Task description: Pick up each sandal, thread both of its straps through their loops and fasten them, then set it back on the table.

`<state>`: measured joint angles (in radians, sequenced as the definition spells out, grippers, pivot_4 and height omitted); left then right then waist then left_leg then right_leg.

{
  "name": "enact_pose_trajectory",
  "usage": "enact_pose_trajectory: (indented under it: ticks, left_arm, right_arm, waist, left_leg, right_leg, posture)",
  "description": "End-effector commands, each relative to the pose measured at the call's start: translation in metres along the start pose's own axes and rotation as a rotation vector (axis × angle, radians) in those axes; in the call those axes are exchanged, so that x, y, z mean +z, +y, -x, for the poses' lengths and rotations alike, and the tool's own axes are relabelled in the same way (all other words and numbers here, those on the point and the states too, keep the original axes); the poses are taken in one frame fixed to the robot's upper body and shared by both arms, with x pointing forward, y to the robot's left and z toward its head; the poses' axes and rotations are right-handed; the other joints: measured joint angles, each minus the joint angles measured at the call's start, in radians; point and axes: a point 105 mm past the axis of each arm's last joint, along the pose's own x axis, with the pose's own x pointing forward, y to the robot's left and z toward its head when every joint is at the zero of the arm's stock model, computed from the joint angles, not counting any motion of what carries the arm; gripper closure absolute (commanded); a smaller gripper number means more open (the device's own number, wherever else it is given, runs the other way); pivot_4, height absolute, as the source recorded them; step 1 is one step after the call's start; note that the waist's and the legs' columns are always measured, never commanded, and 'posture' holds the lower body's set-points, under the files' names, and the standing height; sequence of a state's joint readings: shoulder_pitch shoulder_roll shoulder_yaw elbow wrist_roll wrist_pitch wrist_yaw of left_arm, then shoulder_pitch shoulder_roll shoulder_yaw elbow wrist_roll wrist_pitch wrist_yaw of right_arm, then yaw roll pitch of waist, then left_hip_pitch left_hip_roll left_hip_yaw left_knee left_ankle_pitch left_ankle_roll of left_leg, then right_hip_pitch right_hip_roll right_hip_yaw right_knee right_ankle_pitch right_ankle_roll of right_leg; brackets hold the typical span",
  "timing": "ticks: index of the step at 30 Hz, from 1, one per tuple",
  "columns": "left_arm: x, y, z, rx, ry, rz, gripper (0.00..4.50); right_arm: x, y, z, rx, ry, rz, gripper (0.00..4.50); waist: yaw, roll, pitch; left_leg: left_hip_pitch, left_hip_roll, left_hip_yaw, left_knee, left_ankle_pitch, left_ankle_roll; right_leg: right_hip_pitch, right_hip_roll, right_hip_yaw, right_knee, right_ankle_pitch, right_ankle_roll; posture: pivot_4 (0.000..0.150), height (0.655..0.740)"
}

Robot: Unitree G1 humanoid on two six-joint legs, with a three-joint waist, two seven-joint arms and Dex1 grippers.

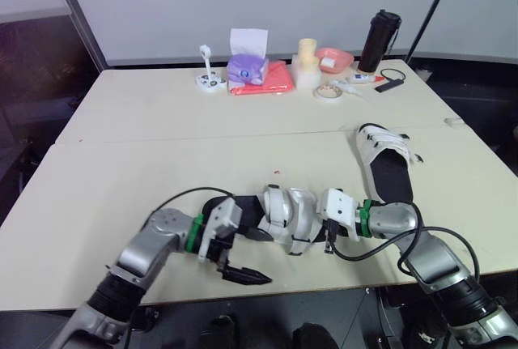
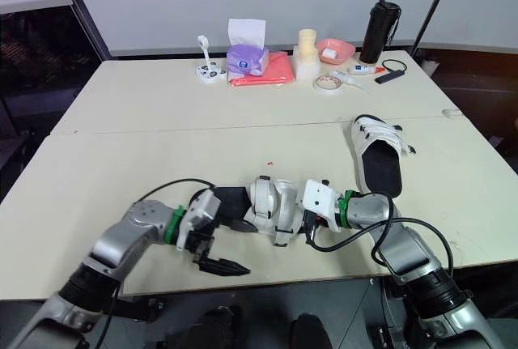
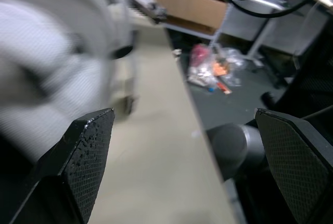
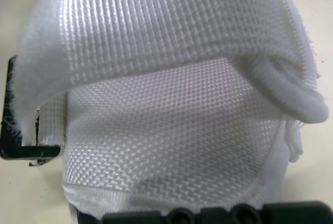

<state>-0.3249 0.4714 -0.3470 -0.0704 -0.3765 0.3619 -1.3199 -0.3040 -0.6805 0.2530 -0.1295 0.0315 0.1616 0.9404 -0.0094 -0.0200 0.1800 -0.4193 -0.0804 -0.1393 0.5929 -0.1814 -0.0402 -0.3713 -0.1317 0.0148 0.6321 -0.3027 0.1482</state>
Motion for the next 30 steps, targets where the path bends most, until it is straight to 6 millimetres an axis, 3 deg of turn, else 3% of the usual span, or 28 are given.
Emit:
enact_pose_trajectory:
  ticks: [1,10,26,29,30]
  left_arm:
    - [0.006,-0.003,-0.008,0.005,-0.004,-0.051,0.05]
    - [0.007,0.009,-0.023,0.118,-0.030,-0.113,0.05]
    - [0.012,0.007,-0.059,0.053,-0.107,-0.032,0.05]
    - [0.011,0.008,-0.061,0.052,-0.108,-0.021,0.86]
    - [0.011,0.008,-0.061,0.052,-0.107,-0.017,1.43]
  right_arm:
    - [-0.016,0.009,-0.002,0.032,0.061,-0.042,4.50]
    - [-0.017,0.015,0.001,0.034,0.067,-0.056,4.50]
    - [-0.017,0.016,0.003,0.032,0.074,-0.062,4.50]
    - [-0.017,0.017,0.005,0.029,0.078,-0.066,4.50]
    - [-0.017,0.017,0.006,0.029,0.080,-0.067,4.50]
  waist:
    - [0.000,0.000,0.000]
    - [0.010,0.000,0.000]
    - [0.021,0.001,0.000]
    - [0.022,0.001,0.000]
    - [0.022,0.001,0.000]
  left_leg:
    - [0.000,0.000,0.000,0.000,0.000,0.000]
    - [0.000,0.000,0.000,0.001,0.000,0.000]
    - [0.000,0.000,0.000,0.002,0.000,0.000]
    - [0.000,0.000,0.000,0.002,0.000,0.000]
    - [0.000,0.000,0.000,0.003,0.000,0.000]
  right_leg:
    - [0.000,0.000,0.000,0.000,0.000,0.000]
    - [0.000,0.000,0.000,0.000,0.000,0.000]
    - [0.001,0.000,0.000,0.000,0.001,-0.001]
    - [0.001,0.000,0.000,0.000,0.001,-0.001]
    - [0.001,0.000,0.000,0.000,0.001,-0.001]
  posture:
    - [0.150,0.7400]
    - [0.150,0.7400]
    - [0.150,0.7400]
    - [0.150,0.7400]
    - [0.150,0.7400]
